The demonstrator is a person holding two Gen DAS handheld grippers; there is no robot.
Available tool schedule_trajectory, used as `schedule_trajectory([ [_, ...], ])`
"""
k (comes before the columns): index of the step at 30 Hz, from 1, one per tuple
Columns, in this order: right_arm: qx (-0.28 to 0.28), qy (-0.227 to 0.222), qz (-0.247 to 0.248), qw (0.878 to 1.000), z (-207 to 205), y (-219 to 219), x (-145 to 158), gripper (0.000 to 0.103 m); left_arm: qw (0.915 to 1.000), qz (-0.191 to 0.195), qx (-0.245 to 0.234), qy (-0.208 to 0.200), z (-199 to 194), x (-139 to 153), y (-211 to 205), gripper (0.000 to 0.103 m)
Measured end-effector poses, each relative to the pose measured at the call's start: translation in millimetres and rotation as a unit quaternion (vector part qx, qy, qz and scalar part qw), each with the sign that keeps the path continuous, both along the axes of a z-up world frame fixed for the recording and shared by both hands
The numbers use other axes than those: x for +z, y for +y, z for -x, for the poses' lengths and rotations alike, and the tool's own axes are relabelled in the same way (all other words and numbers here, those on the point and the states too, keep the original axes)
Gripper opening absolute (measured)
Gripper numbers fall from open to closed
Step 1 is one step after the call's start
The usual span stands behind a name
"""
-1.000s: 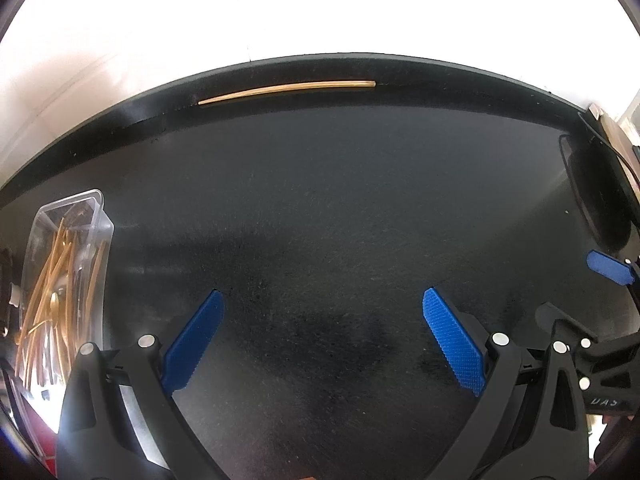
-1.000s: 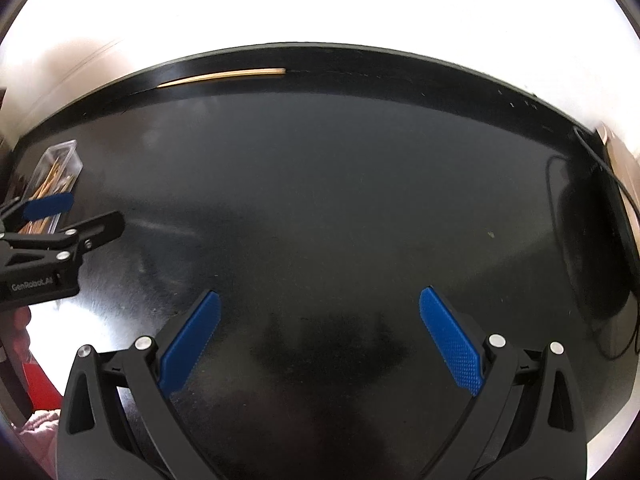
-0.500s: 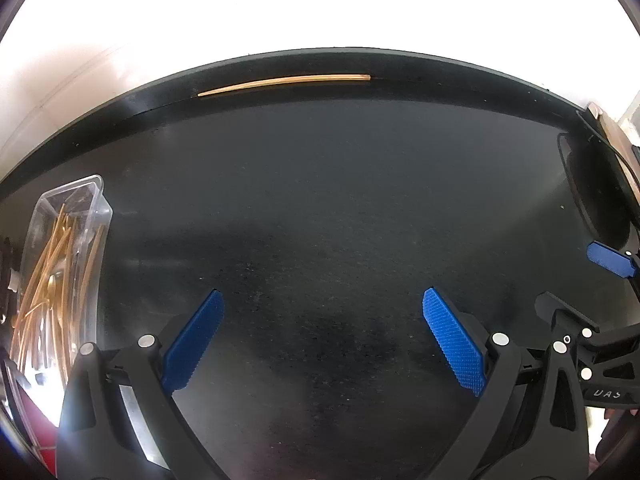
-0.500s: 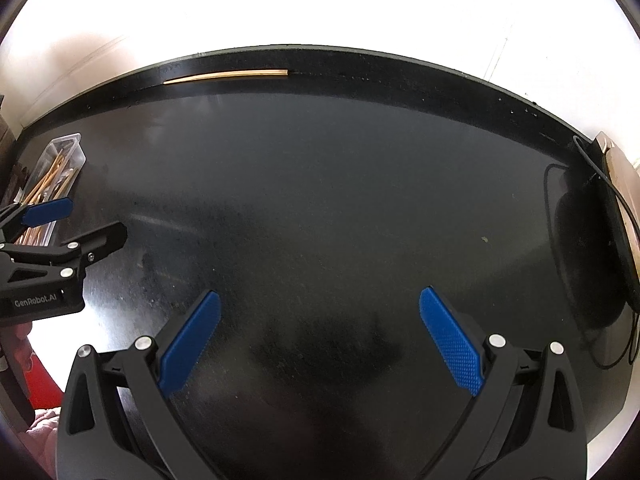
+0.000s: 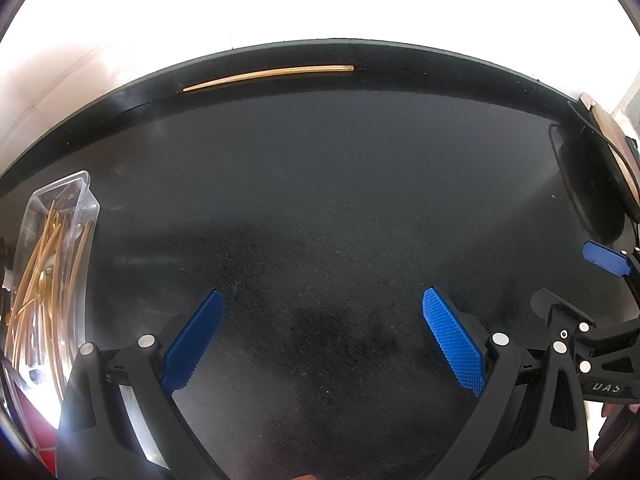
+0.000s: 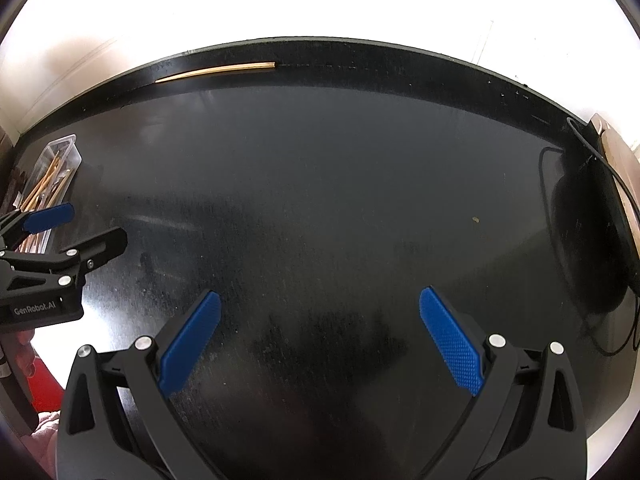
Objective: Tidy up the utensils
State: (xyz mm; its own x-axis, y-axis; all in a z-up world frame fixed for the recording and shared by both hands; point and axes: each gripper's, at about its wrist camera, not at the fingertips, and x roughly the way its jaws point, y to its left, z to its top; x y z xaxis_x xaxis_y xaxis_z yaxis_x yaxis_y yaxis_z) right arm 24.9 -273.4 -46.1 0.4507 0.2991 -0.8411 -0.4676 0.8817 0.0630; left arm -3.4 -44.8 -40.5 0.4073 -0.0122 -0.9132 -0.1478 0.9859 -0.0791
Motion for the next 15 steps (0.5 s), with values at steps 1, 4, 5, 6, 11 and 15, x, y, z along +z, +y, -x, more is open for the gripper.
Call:
schedule_trajectory([
  [1,-0.001,0.001,-0.001,1.0,-0.5,-0.7,-0.2,0.096,1.0,-0.001,-0.001,0.0,0.1,0.2,-1.2,0.097],
  [4,-0.002,0.001,0.0,1.0,-0.5,-1.8,-1.0,0.096,1.0,-0.004,-0.004,0.0,0.6,0.2,-3.6,0.097],
  [5,-0.002,0.0,0.001,1.0,-0.4,-1.9,-1.1,0.096,1.0,-0.004,-0.005,0.0,0.8,0.1,-4.4,0.097],
  [6,0.0,-0.001,0.002,1.0,-0.9,-2.1,-1.1,0.096,1.0,-0.004,-0.004,0.001,0.8,-0.2,-5.0,0.097],
  [11,-0.001,-0.002,0.003,1.0,2.3,-2.3,-1.1,0.096,1.0,-0.004,-0.002,0.002,-0.5,-0.6,-7.8,0.097],
  [15,-0.003,-0.002,0.003,1.0,2.9,-3.7,-1.2,0.096,1.0,-0.004,-0.004,0.003,-1.3,-2.2,-9.4,0.097],
])
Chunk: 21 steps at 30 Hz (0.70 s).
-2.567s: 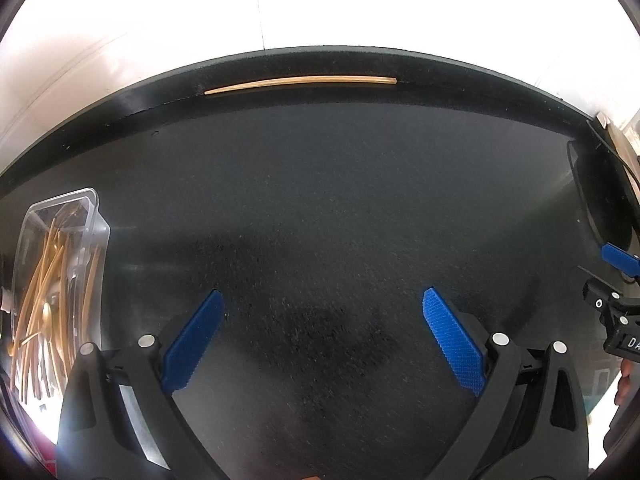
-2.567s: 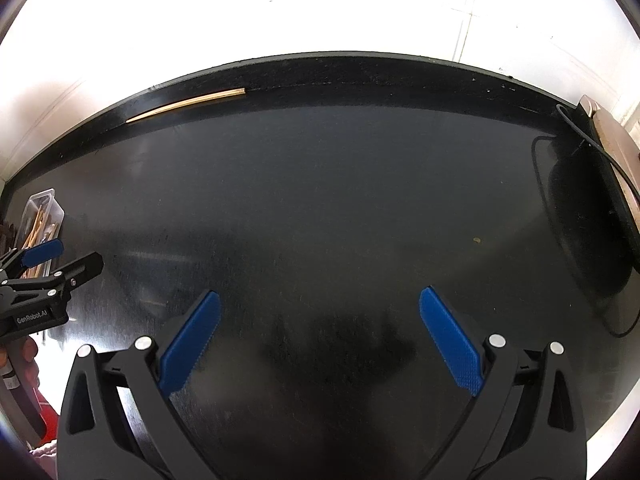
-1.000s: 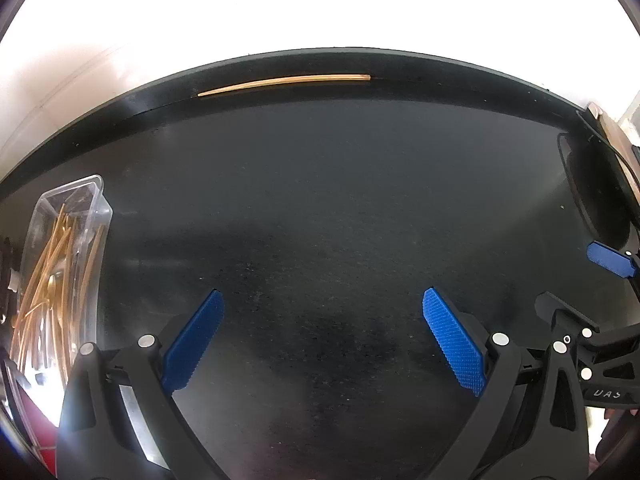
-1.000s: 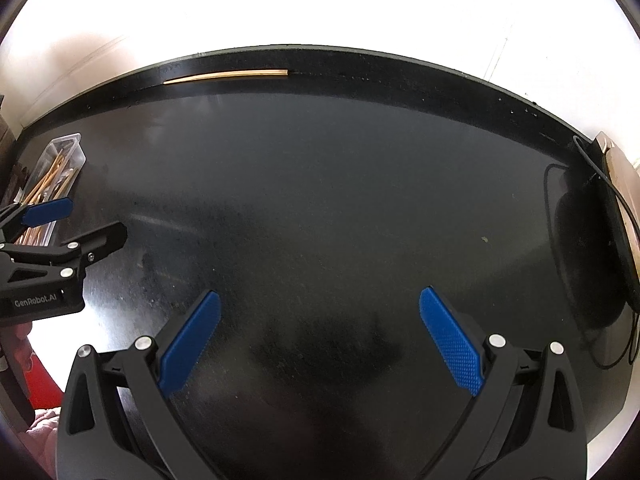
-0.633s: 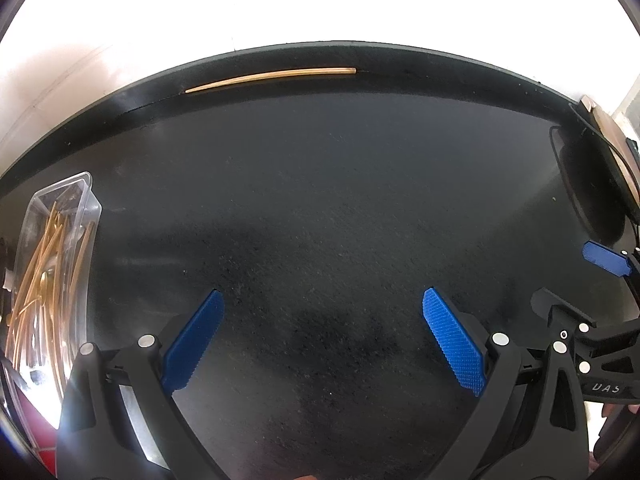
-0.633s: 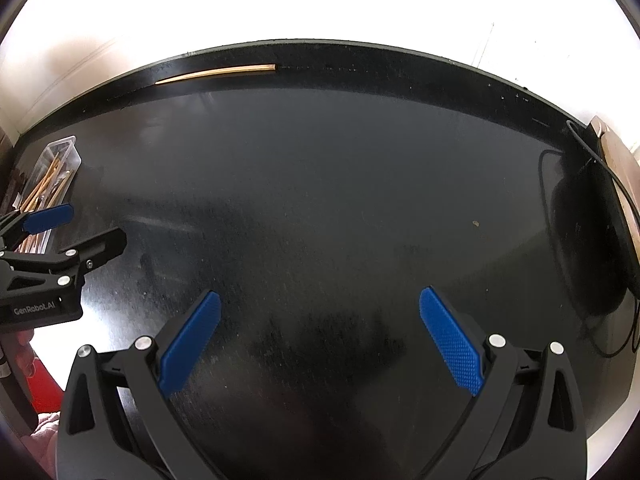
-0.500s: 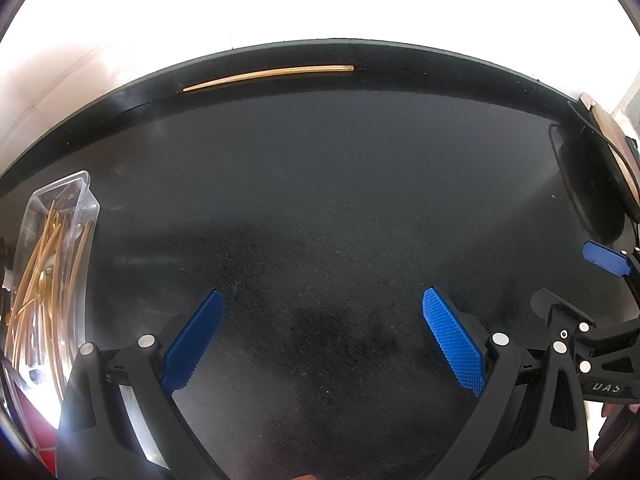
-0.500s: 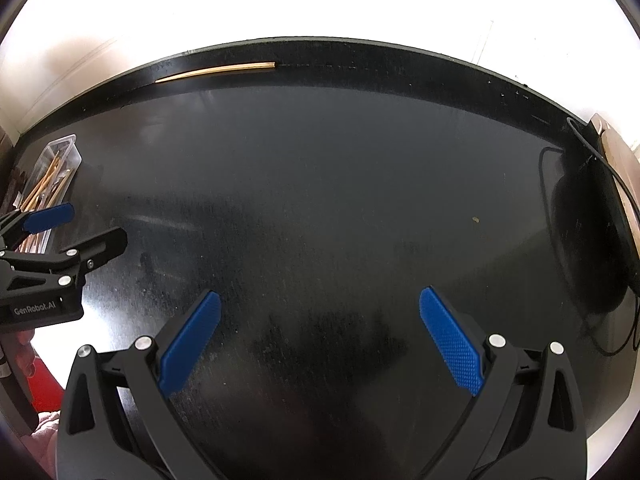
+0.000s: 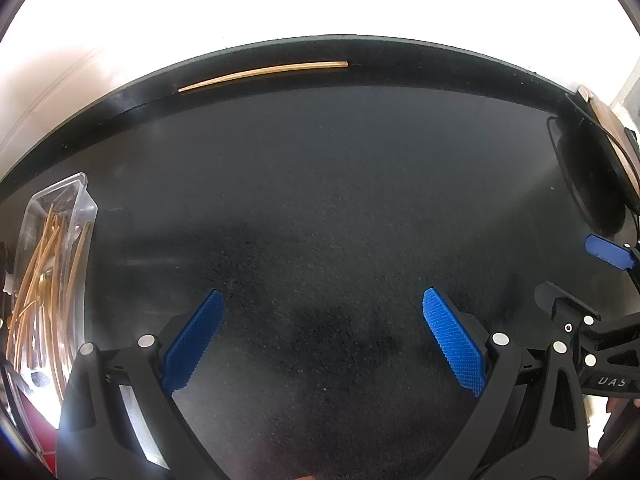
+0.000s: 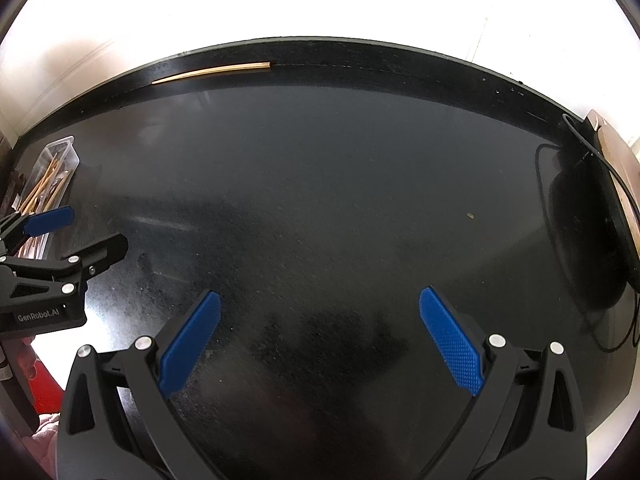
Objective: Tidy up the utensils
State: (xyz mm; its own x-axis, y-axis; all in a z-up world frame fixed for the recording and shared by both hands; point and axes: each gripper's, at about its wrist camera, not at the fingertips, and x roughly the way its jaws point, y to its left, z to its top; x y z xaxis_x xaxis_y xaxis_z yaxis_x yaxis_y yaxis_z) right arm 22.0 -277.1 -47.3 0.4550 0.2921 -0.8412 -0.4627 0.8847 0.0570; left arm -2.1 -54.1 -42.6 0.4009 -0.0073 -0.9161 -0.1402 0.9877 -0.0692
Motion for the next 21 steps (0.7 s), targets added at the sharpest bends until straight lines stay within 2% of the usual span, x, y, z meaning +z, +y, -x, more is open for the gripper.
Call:
schedule_trajectory([
  [21,0.002,0.001,-0.002,1.0,1.5,-5.2,-1.7,0.096,0.9997,-0.017,0.017,0.009,1.4,-3.6,-7.4,0.097],
])
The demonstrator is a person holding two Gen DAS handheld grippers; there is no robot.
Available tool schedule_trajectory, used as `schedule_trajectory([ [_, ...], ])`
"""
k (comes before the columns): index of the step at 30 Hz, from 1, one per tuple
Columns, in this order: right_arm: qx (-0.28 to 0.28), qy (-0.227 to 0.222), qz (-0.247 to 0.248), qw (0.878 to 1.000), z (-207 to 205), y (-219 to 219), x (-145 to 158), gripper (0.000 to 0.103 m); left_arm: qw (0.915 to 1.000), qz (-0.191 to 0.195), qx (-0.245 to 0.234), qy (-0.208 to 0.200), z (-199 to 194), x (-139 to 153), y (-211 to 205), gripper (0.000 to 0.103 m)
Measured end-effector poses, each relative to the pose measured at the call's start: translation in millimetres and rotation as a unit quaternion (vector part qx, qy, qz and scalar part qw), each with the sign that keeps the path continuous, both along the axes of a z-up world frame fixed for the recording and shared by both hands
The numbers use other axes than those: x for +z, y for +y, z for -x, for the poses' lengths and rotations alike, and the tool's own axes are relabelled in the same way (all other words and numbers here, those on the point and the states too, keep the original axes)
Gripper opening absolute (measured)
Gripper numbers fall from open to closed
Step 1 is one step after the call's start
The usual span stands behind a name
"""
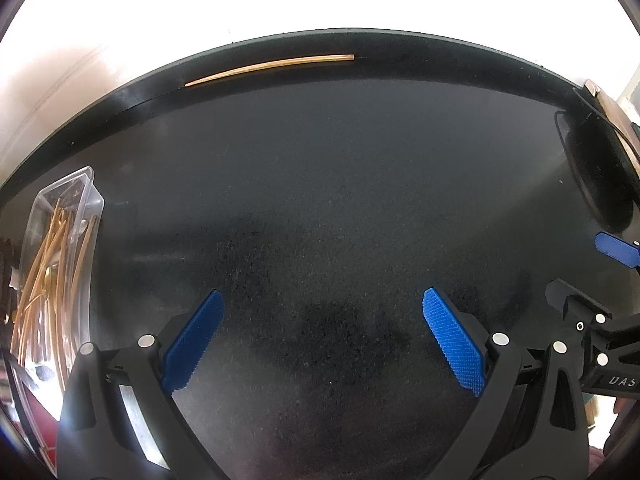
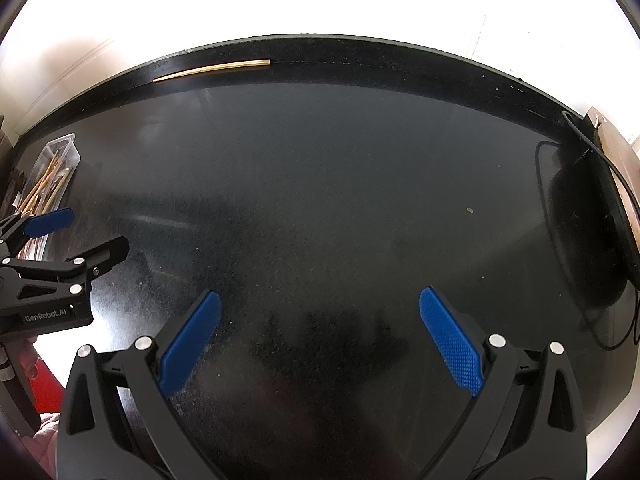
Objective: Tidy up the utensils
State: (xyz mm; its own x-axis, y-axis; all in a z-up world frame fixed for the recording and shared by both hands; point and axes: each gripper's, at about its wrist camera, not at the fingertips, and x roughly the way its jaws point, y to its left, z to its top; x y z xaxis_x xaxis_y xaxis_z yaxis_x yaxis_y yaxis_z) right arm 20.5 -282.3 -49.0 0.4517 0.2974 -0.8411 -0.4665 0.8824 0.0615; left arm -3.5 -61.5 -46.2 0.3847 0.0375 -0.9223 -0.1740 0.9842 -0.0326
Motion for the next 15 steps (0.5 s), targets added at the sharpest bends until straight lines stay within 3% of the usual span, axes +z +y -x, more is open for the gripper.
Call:
schedule_trajectory([
  [15,-0.01,-0.006,-0.005,1.0,0.5,-2.4,3.2,0.096,0.9999,0.009,-0.009,-0.001,-2.4,1.8,-4.3,0.097],
])
